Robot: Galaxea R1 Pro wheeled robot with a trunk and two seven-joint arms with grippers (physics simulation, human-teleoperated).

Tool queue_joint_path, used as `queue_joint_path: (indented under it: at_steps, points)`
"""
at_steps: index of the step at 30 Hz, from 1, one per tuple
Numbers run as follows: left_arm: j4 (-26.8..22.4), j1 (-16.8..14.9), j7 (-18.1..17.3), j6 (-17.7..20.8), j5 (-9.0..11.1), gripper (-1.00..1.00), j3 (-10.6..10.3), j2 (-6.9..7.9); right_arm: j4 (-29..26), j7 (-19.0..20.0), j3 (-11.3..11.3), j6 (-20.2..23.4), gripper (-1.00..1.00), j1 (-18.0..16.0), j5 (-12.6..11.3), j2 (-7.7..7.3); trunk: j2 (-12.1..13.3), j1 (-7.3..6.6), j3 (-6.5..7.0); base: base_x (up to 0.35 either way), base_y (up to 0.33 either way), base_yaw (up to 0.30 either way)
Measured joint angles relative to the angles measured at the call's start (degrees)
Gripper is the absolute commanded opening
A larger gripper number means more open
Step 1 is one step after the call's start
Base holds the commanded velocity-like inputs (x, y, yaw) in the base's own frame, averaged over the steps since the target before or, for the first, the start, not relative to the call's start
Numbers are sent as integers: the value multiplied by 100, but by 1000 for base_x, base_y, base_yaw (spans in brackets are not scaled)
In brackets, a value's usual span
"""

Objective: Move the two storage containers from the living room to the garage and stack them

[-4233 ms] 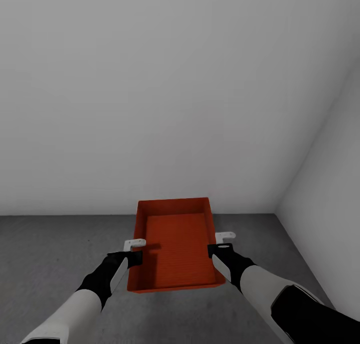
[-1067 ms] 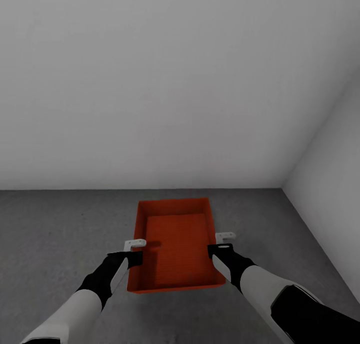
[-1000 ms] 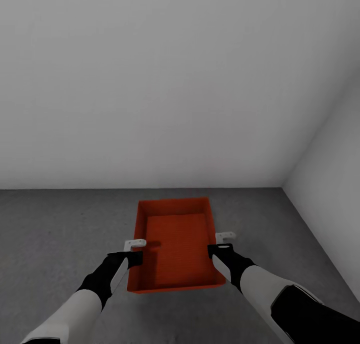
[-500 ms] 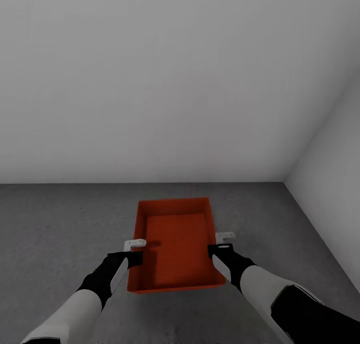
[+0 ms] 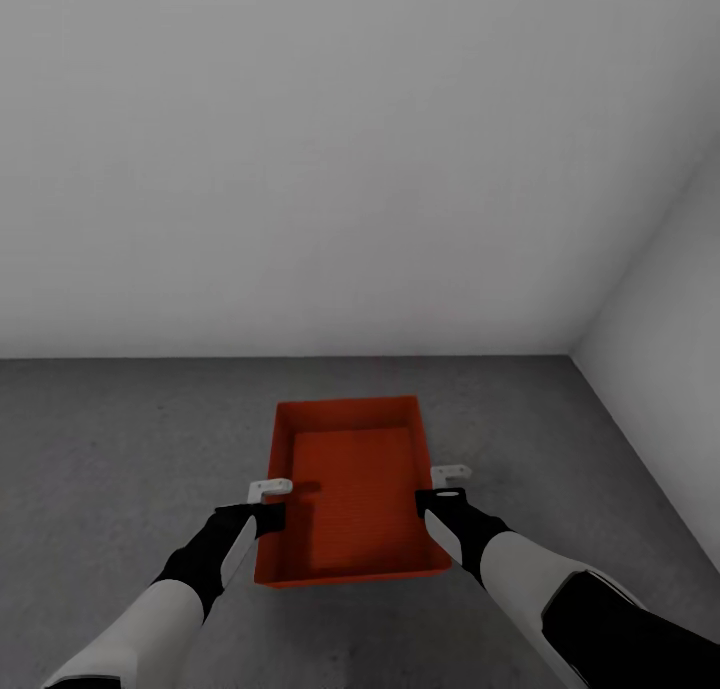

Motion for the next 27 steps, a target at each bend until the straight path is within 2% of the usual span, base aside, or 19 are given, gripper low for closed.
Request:
queue_joint_path:
  at_steps: [11, 27]
  points:
    - [1, 1, 1, 1, 6, -100, -2, 4, 3, -2, -12, 2, -100, 0, 16, 6, -440, 241, -209, 0, 0, -4]
    - [-1, 0, 1, 1, 3, -100, 0, 3, 2, -2, -22, 3, -100, -1, 29, 6, -441, 242, -282, 0, 0, -74]
